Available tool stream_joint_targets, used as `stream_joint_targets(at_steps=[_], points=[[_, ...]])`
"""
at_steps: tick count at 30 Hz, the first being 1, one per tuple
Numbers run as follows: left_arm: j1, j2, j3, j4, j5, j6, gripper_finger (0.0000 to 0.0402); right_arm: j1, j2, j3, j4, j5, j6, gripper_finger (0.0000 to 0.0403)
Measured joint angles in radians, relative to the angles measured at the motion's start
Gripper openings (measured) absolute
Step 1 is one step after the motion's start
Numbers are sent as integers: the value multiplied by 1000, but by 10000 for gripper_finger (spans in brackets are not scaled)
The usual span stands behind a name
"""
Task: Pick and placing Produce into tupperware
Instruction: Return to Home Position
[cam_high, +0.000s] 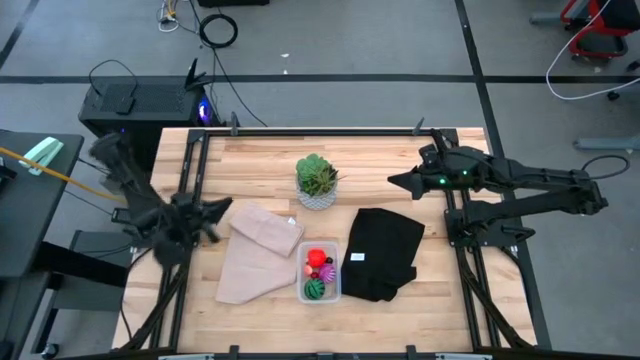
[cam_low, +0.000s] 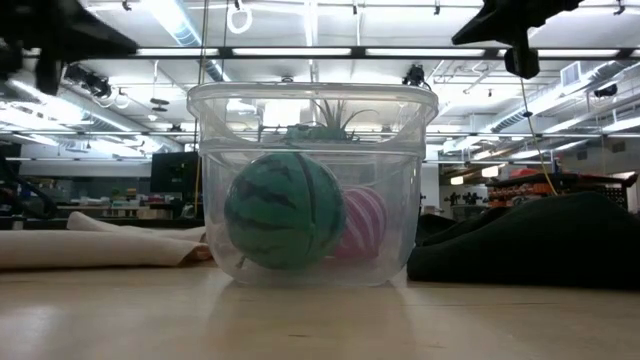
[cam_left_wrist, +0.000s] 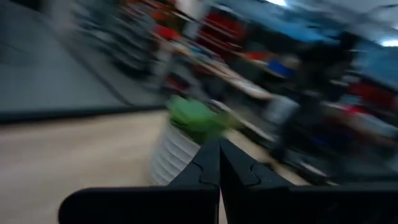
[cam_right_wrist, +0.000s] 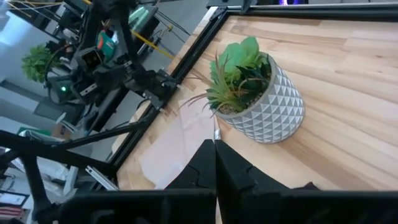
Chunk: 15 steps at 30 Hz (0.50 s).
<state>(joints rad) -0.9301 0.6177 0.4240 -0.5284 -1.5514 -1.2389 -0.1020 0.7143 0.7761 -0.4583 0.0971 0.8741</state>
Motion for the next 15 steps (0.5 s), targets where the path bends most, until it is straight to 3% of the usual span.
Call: stream_joint_targets(at_steps=[7,13,15], points=[[466,217,8,639,121,621,0,0,1,0,6,0,-11,0],[648,445,122,707,174,819,0,0,0,0,11,0,-15,0],[715,526,182,706,317,859,0,0,0,0,11,0,-21,0]])
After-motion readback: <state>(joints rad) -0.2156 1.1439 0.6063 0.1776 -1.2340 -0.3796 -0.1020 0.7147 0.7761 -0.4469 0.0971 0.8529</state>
